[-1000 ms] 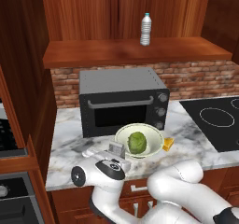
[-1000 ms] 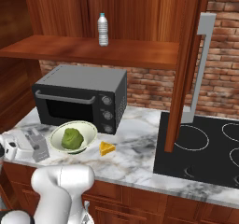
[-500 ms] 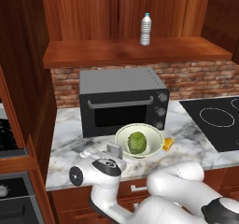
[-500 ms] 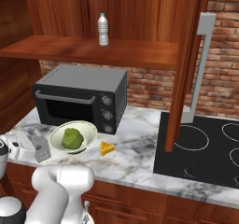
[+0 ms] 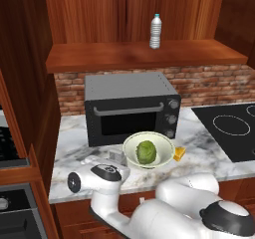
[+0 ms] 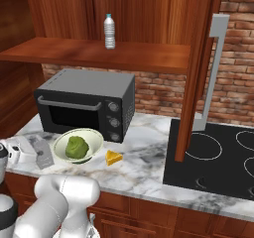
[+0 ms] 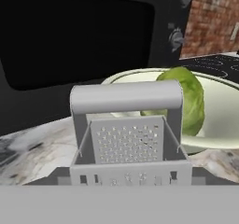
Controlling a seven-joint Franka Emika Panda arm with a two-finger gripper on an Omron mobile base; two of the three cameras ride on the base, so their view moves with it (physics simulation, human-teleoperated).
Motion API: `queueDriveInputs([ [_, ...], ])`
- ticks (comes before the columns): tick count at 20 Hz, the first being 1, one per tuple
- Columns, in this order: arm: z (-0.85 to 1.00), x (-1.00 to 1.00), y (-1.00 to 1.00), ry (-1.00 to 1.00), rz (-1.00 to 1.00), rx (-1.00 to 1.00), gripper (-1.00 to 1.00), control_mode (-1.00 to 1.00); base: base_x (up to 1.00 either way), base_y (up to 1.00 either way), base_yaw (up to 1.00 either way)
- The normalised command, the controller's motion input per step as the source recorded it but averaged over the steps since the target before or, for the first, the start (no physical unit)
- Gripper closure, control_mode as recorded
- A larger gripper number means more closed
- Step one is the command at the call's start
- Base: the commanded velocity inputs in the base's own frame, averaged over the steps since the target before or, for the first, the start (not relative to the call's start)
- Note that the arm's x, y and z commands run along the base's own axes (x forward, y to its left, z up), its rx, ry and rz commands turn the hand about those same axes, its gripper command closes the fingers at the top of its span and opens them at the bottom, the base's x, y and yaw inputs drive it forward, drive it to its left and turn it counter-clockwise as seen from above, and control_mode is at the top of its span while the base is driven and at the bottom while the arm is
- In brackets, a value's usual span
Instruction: Pick the cheese from the fridge and the cheese grater from the cabinet and place them next to the salad bowl.
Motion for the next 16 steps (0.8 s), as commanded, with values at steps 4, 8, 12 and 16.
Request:
queueDriveInputs([
  [4,-0.23,0.0,0.0,-0.05,0.0,0.0,-1.0,-1.0,0.0,0.0,0.0],
  [8,-0.15,0.0,0.0,-0.09,0.0,0.0,-1.0,-1.0,0.0,0.0,0.0],
  [12,-0.04,0.0,0.0,-0.17,0.0,-0.02,-1.0,-1.0,0.0,0.0,0.0],
  [16,0.0,0.0,0.0,-0.1,0.0,0.0,-1.0,-1.0,0.0,0.0,0.0],
])
